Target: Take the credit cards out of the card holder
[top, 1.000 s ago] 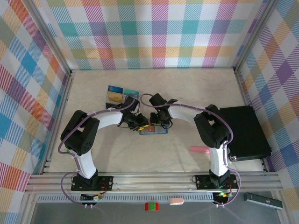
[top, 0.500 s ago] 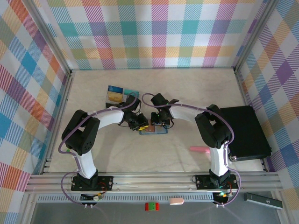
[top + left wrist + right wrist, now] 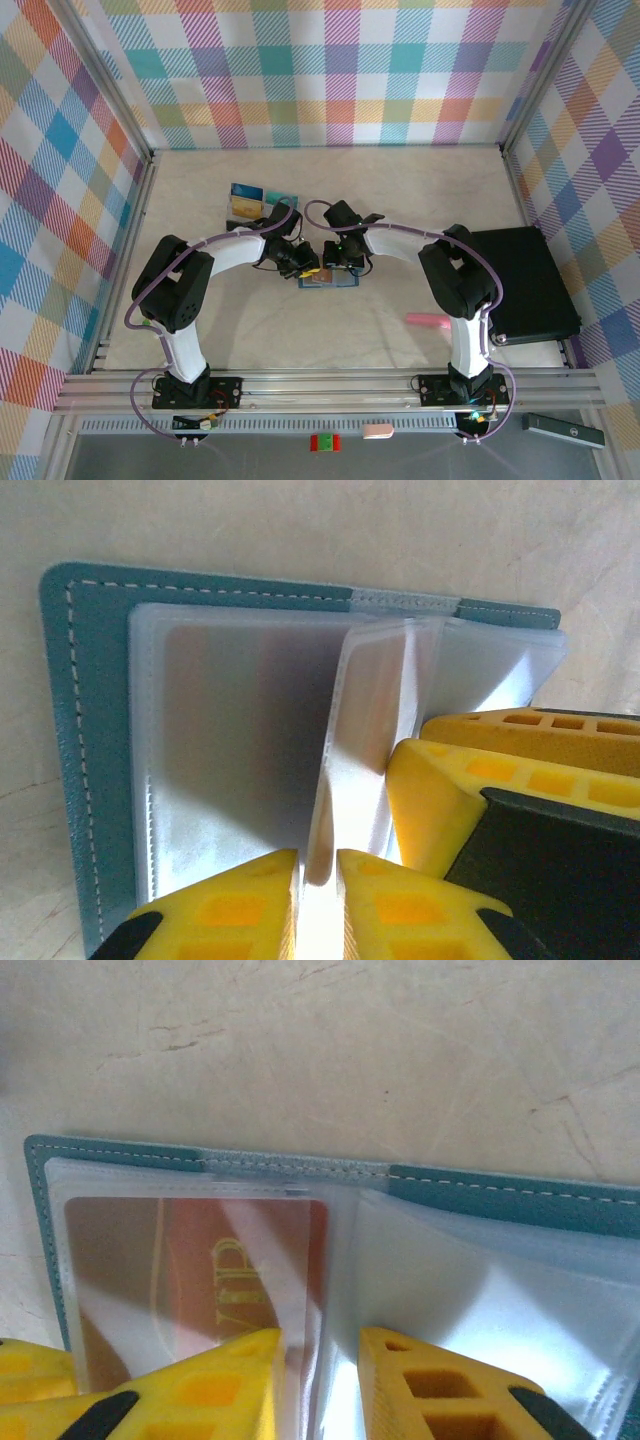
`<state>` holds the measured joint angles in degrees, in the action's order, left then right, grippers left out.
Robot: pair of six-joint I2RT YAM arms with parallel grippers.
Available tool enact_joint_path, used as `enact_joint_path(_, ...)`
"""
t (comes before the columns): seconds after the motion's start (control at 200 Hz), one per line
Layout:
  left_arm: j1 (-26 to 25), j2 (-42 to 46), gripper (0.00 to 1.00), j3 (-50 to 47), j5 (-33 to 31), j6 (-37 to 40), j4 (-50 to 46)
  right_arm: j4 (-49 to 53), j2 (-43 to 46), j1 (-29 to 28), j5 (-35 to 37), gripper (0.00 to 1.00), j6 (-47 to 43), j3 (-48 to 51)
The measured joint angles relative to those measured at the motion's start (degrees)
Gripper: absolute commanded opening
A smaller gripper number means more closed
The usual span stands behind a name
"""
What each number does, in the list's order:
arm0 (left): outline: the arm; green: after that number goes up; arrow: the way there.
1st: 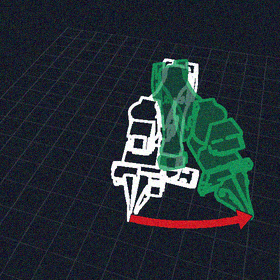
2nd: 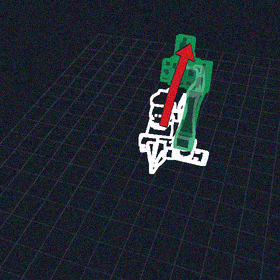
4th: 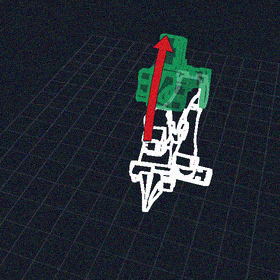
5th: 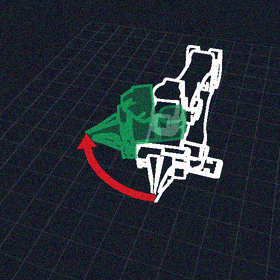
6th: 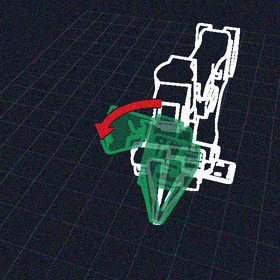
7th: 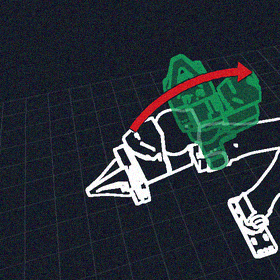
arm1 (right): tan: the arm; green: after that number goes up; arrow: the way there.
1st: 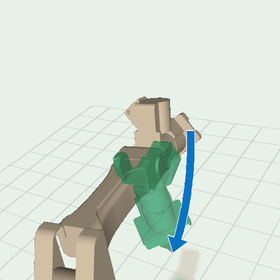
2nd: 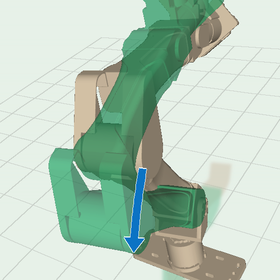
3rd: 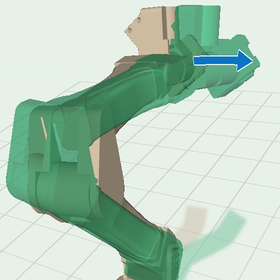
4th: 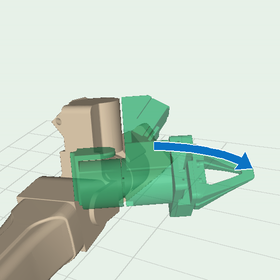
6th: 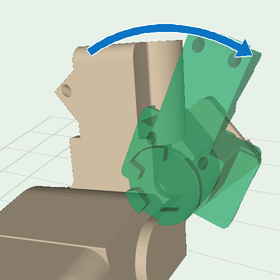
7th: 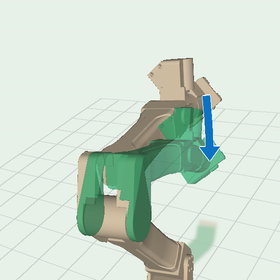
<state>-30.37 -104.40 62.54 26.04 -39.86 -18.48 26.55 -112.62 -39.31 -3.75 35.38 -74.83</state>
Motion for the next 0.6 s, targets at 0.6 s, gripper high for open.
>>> enact_joint_path(0.6,0.00,0.55,0.32,1.90,2.75,0.63,0.48,0.39,23.78,1.97,8.81,0.57,0.63,7.56)
